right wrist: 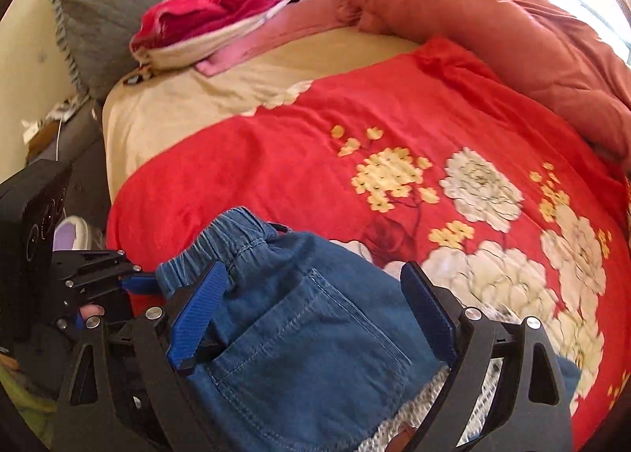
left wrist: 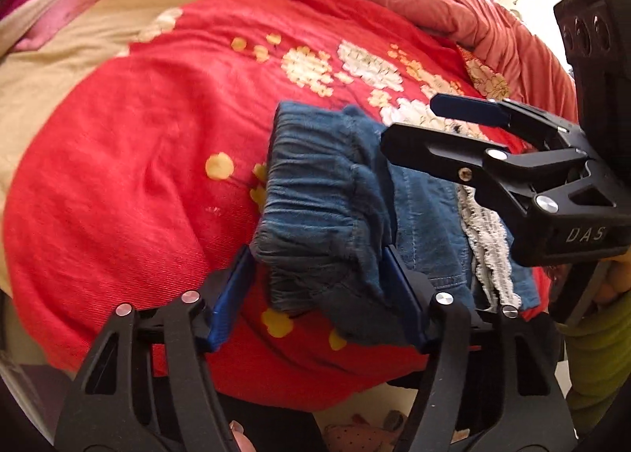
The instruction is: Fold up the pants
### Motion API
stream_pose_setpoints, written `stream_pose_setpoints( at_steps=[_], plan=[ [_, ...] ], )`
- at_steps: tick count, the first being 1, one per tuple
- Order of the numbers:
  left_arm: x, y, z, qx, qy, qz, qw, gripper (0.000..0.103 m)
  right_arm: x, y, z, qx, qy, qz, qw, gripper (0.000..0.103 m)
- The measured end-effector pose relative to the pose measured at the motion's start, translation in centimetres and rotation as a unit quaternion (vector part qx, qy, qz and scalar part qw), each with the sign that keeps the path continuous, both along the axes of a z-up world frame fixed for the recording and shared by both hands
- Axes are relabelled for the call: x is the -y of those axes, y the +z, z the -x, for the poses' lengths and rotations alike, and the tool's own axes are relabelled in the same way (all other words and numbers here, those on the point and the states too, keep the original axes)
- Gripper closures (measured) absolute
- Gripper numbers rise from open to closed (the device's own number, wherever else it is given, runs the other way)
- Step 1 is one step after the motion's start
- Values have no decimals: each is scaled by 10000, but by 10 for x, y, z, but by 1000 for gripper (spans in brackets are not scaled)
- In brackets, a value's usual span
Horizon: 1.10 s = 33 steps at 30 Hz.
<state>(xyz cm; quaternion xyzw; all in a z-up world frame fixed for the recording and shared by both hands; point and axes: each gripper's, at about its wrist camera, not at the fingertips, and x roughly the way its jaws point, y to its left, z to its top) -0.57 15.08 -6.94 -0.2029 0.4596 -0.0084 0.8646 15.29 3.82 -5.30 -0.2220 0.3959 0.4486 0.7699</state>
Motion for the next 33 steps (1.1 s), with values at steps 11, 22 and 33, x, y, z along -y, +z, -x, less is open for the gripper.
stream_pose_setpoints(
  at_steps=[11,22,33],
  plan=[
    [-3,-9,-3,-42,-39,64,10000,47,-37,-32,-12,-482,669,325,9961,30],
    [-3,-2,-5,-20,82,233,9997,51,-42,-33,-12,-1034,1206,-28,9873,73],
    [38,51,-9,462,-237,-43,9986,55,41,27,-22,-989,910,-1241,9831,74]
  ],
)
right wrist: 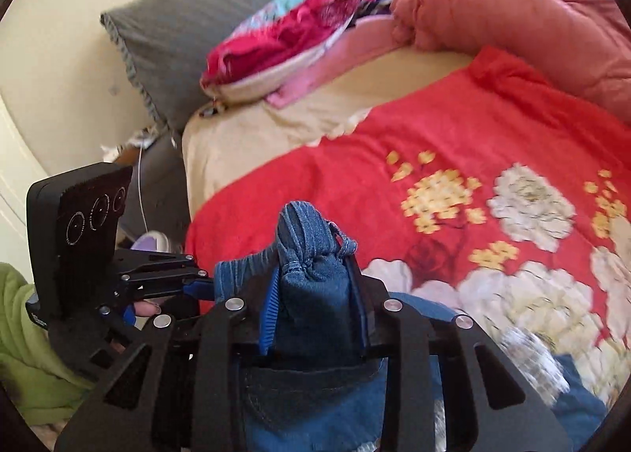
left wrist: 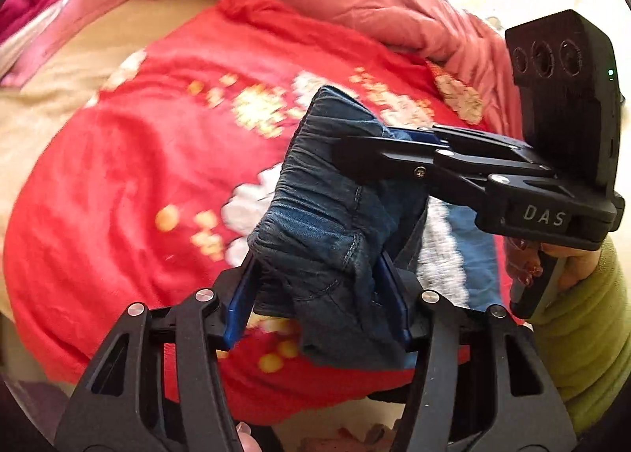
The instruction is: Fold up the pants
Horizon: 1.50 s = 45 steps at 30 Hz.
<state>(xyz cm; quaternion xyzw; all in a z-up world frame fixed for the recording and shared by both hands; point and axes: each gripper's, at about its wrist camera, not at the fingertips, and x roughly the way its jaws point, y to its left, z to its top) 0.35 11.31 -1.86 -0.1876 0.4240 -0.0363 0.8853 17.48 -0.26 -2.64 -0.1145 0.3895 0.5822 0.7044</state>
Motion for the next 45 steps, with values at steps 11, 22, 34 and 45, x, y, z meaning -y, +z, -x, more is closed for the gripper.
stream_pose_setpoints(
  at_steps=[11,22,34,45],
  plan=[
    [91,29,-32,252,-778,-140,9966,55,112,16,-21,70,-740,-488,9960,74],
    [145,18,-44,234,-1550,478,9865,53,204,-3,-35,-77,-1908,-843,9780,46],
    [108,-7,-42,-227,-887,-134,9957,53,201,-37,2,52,-2270,158,9737,41],
    [117,1,-25,-87,-1315,-76,9913,52,246,-47,27,183,-2756,350,9605,49]
  ],
)
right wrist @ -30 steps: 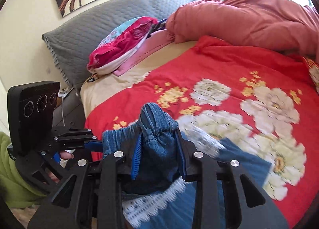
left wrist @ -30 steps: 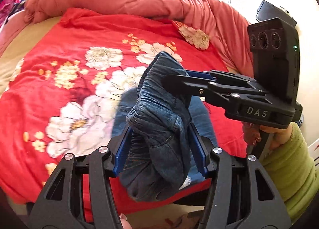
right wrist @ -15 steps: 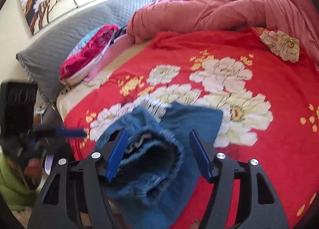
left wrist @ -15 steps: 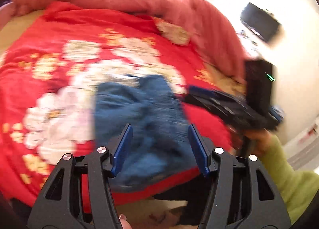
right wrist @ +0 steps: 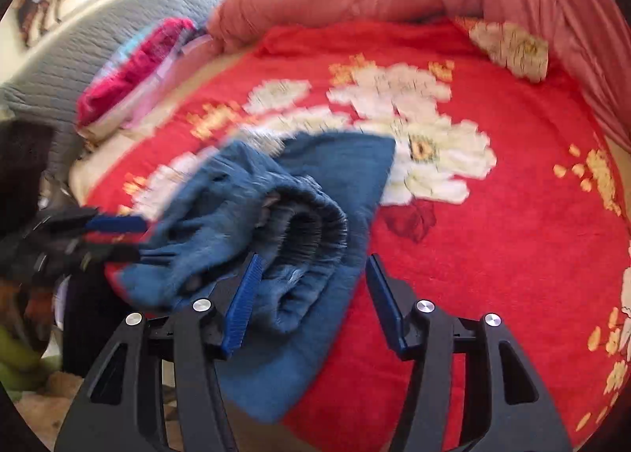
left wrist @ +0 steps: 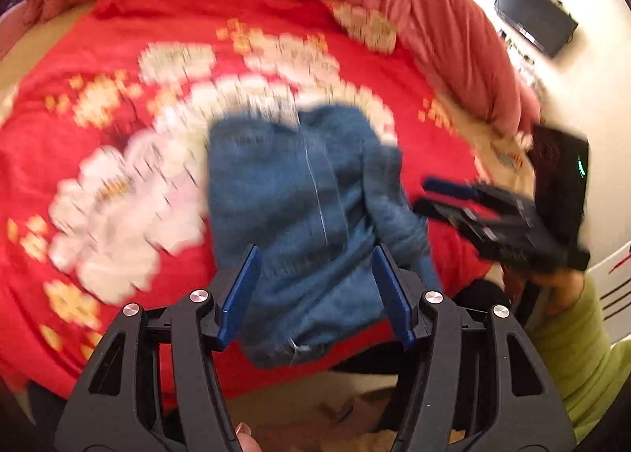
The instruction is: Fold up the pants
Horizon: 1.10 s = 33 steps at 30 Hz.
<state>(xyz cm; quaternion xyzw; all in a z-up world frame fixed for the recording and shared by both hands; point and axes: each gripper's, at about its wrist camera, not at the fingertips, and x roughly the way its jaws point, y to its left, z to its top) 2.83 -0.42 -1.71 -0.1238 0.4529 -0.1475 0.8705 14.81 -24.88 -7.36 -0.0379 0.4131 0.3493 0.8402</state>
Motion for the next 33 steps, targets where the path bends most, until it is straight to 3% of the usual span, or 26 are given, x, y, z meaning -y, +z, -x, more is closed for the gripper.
stream_pose_setpoints(
  at_steps=[5,12,14,15,16,21,28,33],
  plan=[
    [-12,14,-28,45,135,-260,9996,52,-11,23,34,242,610,-242,9976,50],
    [11,6,-63,-73,-332,-524,9980,56,-54,11,47,252,1171,412,9920,62],
    [19,-5,-76,-204,-416,-641,9969,56,-62,5,45,349,1255,580,9898,73],
    [22,-11,-82,-283,-428,-678,9964,56,-65,2,43,367,1304,628,9888,91],
    [23,-18,-87,-364,-407,-722,9959,56,-67,-3,40,239,1460,608,9871,92],
    [24,-27,-91,-383,-408,-771,9954,56,-41,5,49,175,1579,550,9858,94],
    [29,-37,-87,-194,-302,-869,9956,56,-26,-31,43,-370,1148,441,9917,90],
    [26,-26,-79,-64,-239,-859,9960,54,-14,-16,50,-321,903,135,9953,89]
  ],
)
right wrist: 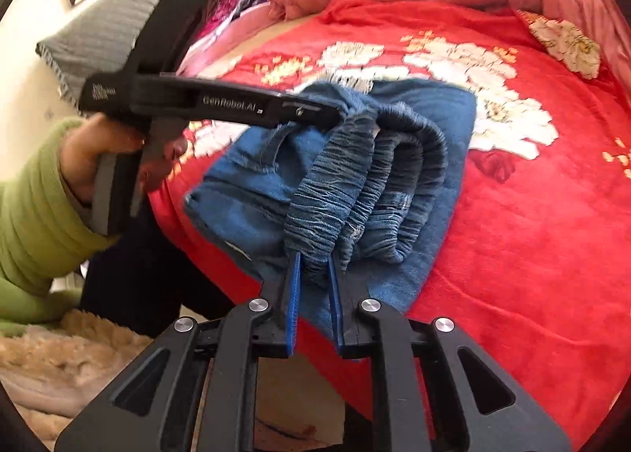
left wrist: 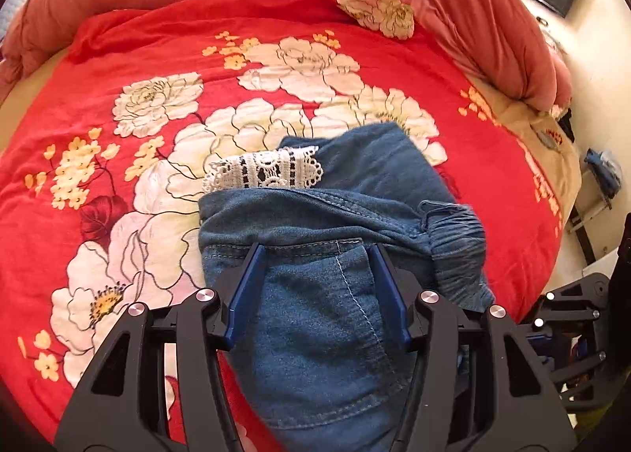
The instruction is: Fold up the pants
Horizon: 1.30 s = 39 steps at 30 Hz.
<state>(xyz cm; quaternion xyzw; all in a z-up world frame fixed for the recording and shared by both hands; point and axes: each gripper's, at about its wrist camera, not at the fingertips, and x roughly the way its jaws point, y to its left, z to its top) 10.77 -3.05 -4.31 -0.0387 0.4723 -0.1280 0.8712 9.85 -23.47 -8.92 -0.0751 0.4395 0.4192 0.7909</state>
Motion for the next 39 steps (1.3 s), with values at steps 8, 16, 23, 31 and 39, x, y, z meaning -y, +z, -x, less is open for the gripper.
stream_pose_setpoints(
  at_steps=[8,16,23,31,39],
  plan=[
    [-12,21,22,279,288,3,9992,48,15,40,12,468,-464,-270,9975,75],
    [-23,2,40,99,459,-181,9987,45,-22,19,2,441,-441,152,9979,75],
    [-21,-13,50,-6,509,-223,9985,44,-21,4,2,239,-680,224,9971,76],
    [-6,28,67,479,353,-267,9979,37,3,44,12,608,-1101,-151,9919,60],
    [0,52,73,708,370,-257,9965,31,17,67,9,929,-1427,-223,9852,43]
  ],
)
